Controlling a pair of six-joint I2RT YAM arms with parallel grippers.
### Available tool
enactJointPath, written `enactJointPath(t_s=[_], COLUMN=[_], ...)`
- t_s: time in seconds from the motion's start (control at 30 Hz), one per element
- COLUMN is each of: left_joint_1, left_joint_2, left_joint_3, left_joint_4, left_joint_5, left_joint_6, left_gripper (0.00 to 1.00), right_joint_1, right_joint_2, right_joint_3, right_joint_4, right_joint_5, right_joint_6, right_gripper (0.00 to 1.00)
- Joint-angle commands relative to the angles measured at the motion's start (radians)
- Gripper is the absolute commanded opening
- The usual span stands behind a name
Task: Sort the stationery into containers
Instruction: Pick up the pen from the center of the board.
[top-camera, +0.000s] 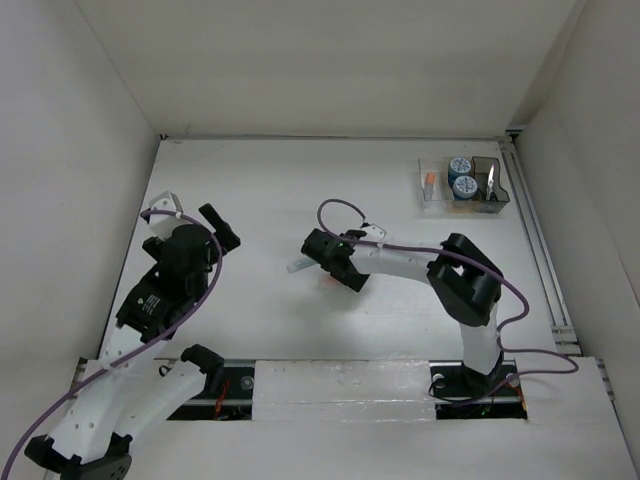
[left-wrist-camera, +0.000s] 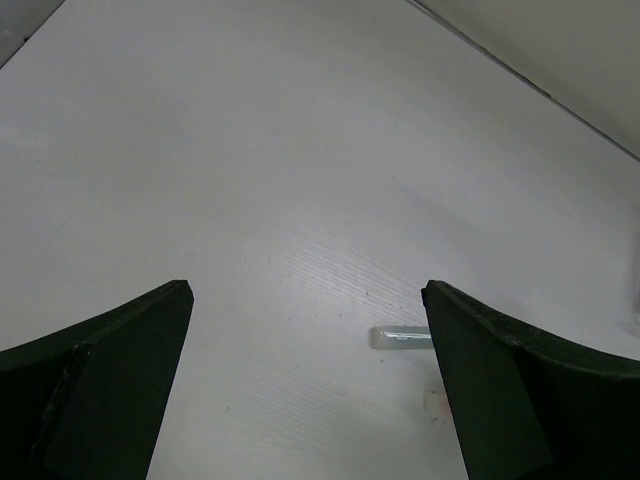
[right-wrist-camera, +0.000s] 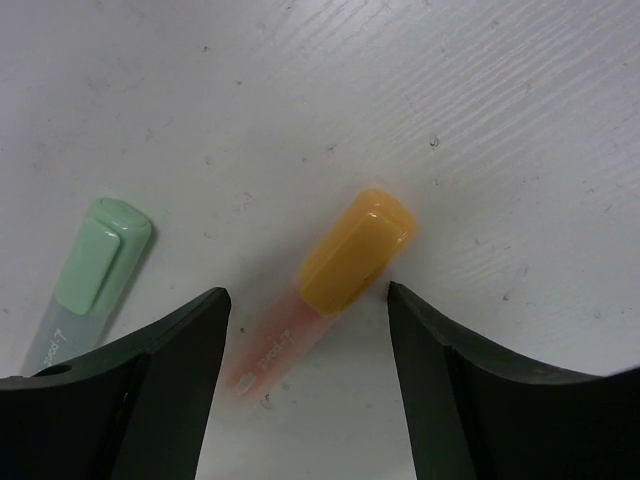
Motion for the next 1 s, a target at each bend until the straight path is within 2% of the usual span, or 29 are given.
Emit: enactJointPath(t_s=[0.0,0.07,0.1,0.17,0.2,0.4,0.53,0.57,0.6,0.67,0.7,0.73,0.77,0.8,0.87,0.97], left_joint_1=[0.004,0.004,0.004,0.004,0.004,0.004,0.004,0.004,0.004,0.004,0.004,0.004,0.004,0.004,0.004,0.004], left_joint_2=[-0.008,-0.008,-0.008,-0.018,-0.018,-0.018,-0.018,-0.018,-0.018,-0.008,0.001,0.001,0.010,0.010,0.010,0.001], left_joint_3=[0.016,0.016,0.016,0.016,0.016,0.016,0.016,0.016,0.016,0.016,0.016,0.016,0.016,0.016,0.016,0.016], left_joint_4=[0.020,0.020,0.020,0.020,0.020,0.020,0.020,0.020,0.020,0.020,0.020,0.020,0.020,0.029,0.029,0.038], left_joint_5=[0.006,0.006,0.006,0.006,0.006,0.006,0.006,0.006,0.006,0.006,0.006,0.006,0.006,0.016,0.017,0.027], left_joint_6=[0.013,0.013,0.013,0.013,0.013,0.013,0.013,0.013,0.013,0.013,0.022,0.023,0.023,0.023,0.032,0.032], left_gripper=[1.00,1.00,1.00,1.00,1.00,1.00,1.00,1.00,1.00,1.00,1.00,1.00,1.00,1.00,1.00,1.00], right_joint_1=[-0.008,-0.019,-0.019,-0.039,-0.039,-0.079,-0.106,-0.106,-0.146,-0.203,-0.236,-0.310,-0.347,-0.381,-0.480,-0.597], right_joint_2=[0.030,0.043,0.043,0.052,0.052,0.037,-0.119,-0.156,-0.222,-0.258,-0.258,-0.258,-0.237,-0.224,-0.192,-0.143], right_joint_3=[0.001,0.001,-0.008,-0.042,-0.051,-0.071,-0.094,-0.105,-0.129,-0.130,-0.130,-0.105,-0.041,-0.016,0.075,0.165], right_joint_4=[0.031,0.031,0.049,0.106,0.106,0.125,0.207,0.247,0.360,0.485,0.523,0.530,0.507,0.507,0.472,0.413], right_joint_5=[-0.009,-0.023,-0.032,-0.070,-0.089,-0.064,0.015,0.032,0.042,-0.038,-0.088,-0.187,-0.220,-0.262,-0.375,-0.418], right_joint_6=[-0.010,-0.023,-0.055,-0.086,-0.086,-0.118,-0.239,-0.360,-0.451,-0.670,-0.857,-0.924,-0.969,-1.082,-1.173,-1.286], right_gripper=[0.69,0.63,0.50,0.14,0.00,0.00,0.00,0.00,0.00,0.00,0.00,0.00,0.00,0.00,0.00,0.00])
